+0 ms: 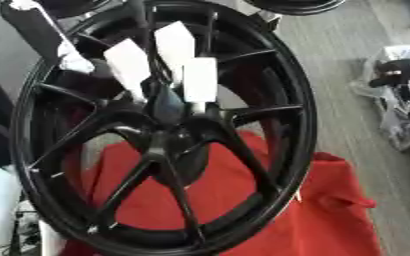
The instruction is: Pull the pin out of the wheel hub.
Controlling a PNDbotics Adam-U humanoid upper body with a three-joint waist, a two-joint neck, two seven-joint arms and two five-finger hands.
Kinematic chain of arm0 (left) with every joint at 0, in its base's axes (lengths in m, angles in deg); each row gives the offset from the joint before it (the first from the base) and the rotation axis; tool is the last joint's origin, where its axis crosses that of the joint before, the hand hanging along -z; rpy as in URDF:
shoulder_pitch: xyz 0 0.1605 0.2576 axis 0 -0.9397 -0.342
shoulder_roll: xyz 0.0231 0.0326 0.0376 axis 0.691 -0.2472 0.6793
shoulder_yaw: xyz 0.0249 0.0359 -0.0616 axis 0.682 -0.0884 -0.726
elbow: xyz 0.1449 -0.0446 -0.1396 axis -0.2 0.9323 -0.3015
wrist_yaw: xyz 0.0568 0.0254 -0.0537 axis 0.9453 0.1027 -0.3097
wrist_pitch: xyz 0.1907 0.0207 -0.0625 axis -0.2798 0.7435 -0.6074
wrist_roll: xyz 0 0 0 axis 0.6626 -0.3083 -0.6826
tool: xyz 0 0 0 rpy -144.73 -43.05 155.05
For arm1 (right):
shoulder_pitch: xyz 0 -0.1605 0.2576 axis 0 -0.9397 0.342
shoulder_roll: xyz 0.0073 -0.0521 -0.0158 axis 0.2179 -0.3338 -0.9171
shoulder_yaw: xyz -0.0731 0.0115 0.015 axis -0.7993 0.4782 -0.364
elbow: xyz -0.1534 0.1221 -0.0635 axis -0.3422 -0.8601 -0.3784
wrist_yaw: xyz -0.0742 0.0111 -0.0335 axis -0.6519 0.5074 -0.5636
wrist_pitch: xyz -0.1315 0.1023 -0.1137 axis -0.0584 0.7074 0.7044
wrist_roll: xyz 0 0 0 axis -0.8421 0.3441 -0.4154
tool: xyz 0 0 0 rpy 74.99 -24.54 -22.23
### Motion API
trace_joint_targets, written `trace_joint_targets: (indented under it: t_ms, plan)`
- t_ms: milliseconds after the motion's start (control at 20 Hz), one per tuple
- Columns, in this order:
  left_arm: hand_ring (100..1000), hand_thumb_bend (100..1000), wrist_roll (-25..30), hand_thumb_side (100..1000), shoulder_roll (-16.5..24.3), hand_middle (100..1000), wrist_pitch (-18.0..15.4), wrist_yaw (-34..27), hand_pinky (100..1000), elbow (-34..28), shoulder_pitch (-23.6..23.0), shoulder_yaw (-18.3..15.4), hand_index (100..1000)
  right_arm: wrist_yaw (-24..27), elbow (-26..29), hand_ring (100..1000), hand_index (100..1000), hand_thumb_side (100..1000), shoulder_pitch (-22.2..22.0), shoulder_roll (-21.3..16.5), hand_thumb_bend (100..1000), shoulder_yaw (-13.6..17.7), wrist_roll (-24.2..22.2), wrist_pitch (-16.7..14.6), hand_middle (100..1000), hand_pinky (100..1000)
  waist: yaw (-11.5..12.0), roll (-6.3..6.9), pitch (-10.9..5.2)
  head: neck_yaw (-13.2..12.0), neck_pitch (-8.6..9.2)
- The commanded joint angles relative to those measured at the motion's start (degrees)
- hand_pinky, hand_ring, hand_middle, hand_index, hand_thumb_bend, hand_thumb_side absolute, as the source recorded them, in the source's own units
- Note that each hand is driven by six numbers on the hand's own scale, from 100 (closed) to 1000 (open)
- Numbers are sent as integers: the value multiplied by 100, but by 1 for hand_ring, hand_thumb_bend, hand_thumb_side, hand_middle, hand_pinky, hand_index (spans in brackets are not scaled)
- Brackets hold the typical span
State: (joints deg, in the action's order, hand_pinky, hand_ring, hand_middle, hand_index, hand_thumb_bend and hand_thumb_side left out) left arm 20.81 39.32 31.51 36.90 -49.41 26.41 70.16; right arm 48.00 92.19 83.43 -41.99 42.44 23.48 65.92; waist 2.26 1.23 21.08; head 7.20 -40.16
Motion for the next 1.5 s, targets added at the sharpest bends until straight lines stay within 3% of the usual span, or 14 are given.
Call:
trace_joint_targets:
  t_ms: [50, 400, 650, 1000, 1500]
  plan:
    - [815, 430, 1022, 214, 51, 742, -1093, 54, 832, 46, 152, -19, 795, -38, 123, 632, 682, 549, 37, -88, 100, 24, 11, 9, 661, 934, -14, -15, -82, 2, 63]
    - [820, 454, 1022, 204, -3, 752, -1251, 259, 833, 237, 155, 29, 792, -46, 122, 631, 683, 547, 52, -98, 100, 14, 5, 12, 661, 934, -32, -11, -82, -5, 97]
    - [822, 443, 1022, 149, -11, 758, -1306, 144, 833, 181, 153, 8, 789, -99, 99, 630, 683, 547, 50, -101, 100, 1, 6, 21, 662, 935, -39, -8, -80, -5, 88]
    - [812, 401, 1022, 114, 69, 724, -1172, -238, 828, -63, 130, 36, 770, -143, 79, 630, 683, 548, 48, -118, 100, -13, 29, 48, 662, 935, -39, 7, -89, -10, 90]
    - [784, 362, 1022, 100, 51, 667, -1208, -56, 816, 51, 102, 157, 725, -165, 73, 628, 682, 548, 55, -124, 100, -33, 75, 79, 662, 935, -54, 14, -91, -26, 84]
